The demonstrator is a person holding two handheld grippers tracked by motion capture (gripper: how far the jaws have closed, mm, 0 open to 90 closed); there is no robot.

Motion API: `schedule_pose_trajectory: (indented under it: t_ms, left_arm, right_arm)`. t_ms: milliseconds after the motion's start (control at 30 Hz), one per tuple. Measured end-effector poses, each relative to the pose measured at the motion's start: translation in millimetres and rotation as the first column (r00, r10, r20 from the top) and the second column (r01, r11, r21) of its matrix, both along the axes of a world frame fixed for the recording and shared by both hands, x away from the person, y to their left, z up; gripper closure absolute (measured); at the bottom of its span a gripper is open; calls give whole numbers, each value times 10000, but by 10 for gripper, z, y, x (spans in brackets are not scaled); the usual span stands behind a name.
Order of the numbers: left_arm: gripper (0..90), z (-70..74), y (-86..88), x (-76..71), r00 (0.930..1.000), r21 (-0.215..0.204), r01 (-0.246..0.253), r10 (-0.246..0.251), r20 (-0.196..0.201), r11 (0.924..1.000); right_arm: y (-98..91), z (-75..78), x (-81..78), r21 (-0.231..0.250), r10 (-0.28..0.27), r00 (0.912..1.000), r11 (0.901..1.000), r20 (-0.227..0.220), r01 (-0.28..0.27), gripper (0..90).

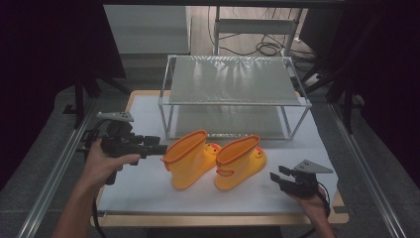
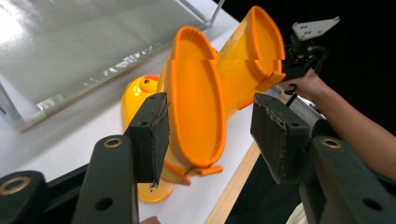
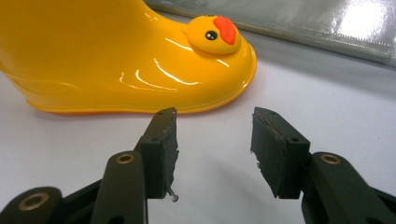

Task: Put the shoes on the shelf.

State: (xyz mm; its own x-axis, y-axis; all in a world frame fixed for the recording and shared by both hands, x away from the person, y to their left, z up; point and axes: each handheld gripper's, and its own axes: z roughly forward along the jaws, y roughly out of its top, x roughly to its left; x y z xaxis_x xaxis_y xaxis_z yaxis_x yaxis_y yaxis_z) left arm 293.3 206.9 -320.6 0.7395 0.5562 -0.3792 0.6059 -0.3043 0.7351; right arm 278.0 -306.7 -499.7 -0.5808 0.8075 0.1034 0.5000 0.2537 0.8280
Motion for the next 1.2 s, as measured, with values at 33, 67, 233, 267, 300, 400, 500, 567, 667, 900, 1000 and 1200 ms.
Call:
schedule_pose_trajectory:
  t_ms: [33,67,233,267,300,400,500,567,667,900,1000,1200]
  left_arm:
    - [469,21,-18,6,10000,-35,64,-64,2,10000]
    - [469,45,-49,13,9999,-52,144,-144,-4,9999]
    - [469,111,-179,53,9991,14,417,-417,-43,9991]
    - [469,136,-243,77,9984,27,567,-567,-81,9984]
    - [469,147,-271,87,9981,20,614,-614,-105,9981]
    - [469,169,-329,106,9976,89,680,-679,-103,9976]
    - [470,191,-401,143,9962,84,857,-856,-157,9963]
    - [470,198,-444,174,9954,100,939,-937,-209,9955]
    - [471,205,-535,222,9943,178,1032,-1027,-292,9945]
    - [473,218,-670,271,9920,264,1211,-1200,-389,9923]
    - [473,223,-725,301,9908,254,1293,-1281,-434,9913]
    - [474,224,-825,360,9886,278,1417,-1399,-564,9895]
  right_arm:
    - [-1,-5,2,0,-18,10000,10000,-42,18,496]
    - [0,-7,3,-2,-31,10000,10000,-66,31,495]
    - [5,-11,2,-25,-34,10000,10000,-69,34,493]
    - [8,-15,1,-66,-26,10000,10000,-84,26,492]
    - [10,-17,2,-68,-26,10000,10000,-95,26,491]
    - [9,-19,5,-93,-9,9999,10000,-102,8,491]
    - [6,-19,6,-94,-21,10000,10000,-97,21,491]
    - [2,-20,8,-113,-22,10000,9999,-66,21,491]
    - [-3,-19,8,-114,-50,10000,9999,-84,49,490]
    - [-5,-20,10,-131,-60,9999,9999,-96,58,488]
    - [-6,-25,13,-133,-66,9999,9999,-129,64,484]
    - [-9,-31,15,-160,-78,9999,9998,-143,76,483]
